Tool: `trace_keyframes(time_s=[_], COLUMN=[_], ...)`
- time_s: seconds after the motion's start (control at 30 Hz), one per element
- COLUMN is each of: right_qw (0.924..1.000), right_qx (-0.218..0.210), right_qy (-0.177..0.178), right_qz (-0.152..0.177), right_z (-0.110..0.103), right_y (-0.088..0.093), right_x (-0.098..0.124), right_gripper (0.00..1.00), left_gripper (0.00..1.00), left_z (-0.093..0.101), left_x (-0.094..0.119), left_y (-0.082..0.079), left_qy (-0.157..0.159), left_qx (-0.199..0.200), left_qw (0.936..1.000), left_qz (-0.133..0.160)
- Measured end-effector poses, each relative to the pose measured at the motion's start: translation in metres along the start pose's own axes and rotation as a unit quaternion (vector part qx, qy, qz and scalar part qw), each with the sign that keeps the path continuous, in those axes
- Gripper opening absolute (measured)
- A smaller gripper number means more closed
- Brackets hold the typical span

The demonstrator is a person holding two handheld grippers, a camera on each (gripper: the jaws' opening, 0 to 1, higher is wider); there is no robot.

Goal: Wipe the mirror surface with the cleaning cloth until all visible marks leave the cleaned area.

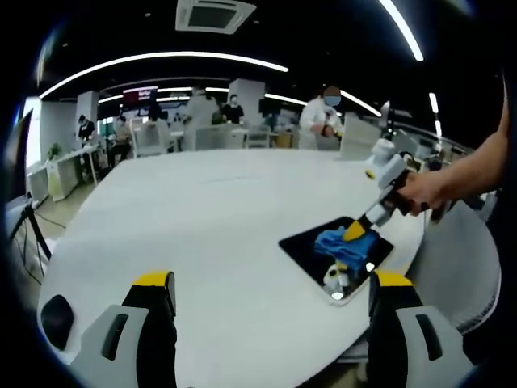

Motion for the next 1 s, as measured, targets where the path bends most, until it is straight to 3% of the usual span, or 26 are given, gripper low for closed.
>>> trace_keyframes(time_s=[1.0], right_qw=[0.9992], right_qx=[-0.009], right_qy=[0.038], right_qz=[-0.003], right_z=[0.063], right_y=[0.013], right_x=[0.047], right_gripper=[0.00], left_gripper=[1.00], left_z=[0.001], left_x=[0.002], left_y=[-0.005], left_qy=[-0.005], left_qx=[-0.011], left_qw=[0.9999], left_qz=[0.001])
Point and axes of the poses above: the point that each gripper's makers call its tool centre point, and the gripper's own axes: x roughly backward along the fingers, z roughly to its right, y roughly out of its underside, the point moved 2 cm from there along x, roughly backward along the fingers, and after that the axes turned 6 degrees about -y, right-handed, at the moved point
